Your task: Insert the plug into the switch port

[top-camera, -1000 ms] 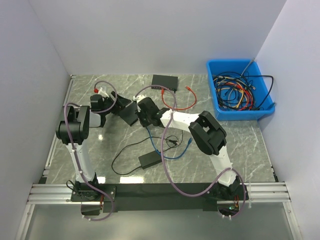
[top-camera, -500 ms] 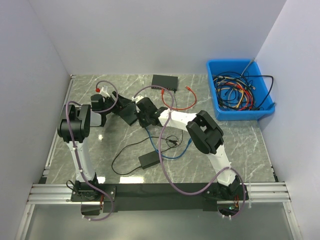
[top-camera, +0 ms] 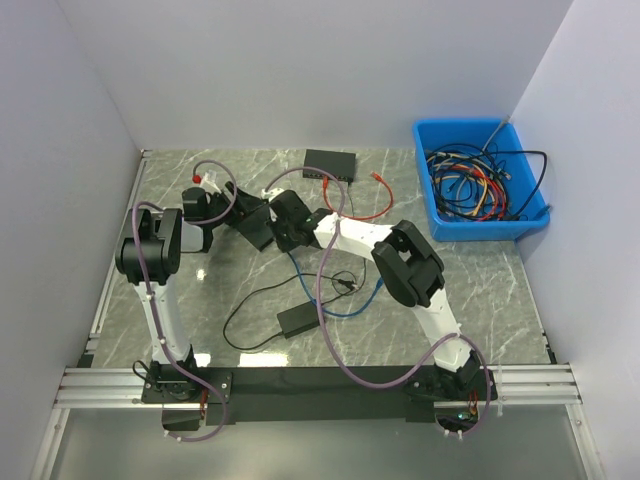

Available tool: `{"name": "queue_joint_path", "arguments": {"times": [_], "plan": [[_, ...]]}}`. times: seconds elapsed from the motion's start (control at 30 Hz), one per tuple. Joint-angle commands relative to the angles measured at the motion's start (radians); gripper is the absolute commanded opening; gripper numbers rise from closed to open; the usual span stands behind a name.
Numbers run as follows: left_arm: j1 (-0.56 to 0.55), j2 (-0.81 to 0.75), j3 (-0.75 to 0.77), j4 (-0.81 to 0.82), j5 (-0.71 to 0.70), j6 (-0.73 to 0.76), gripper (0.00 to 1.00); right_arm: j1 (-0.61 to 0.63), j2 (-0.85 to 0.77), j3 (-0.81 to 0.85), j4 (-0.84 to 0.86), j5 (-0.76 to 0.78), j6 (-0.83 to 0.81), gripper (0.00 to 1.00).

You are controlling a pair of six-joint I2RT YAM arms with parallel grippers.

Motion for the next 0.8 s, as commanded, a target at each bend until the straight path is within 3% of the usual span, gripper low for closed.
{"name": "queue_joint_path", "arguments": {"times": [0.0,0.77], "plan": [[-0.011,0.013,0.024,0.041,0.038,0.009,0.77,0.002,0.016,0.073,0.025,0.008,0.006,0.0],[-0.043,0.088,0.051,0.041,0.157,0.015,0.72,0.005,0.068,0.147,0.04,0.018,-0.022,0.0]]}}
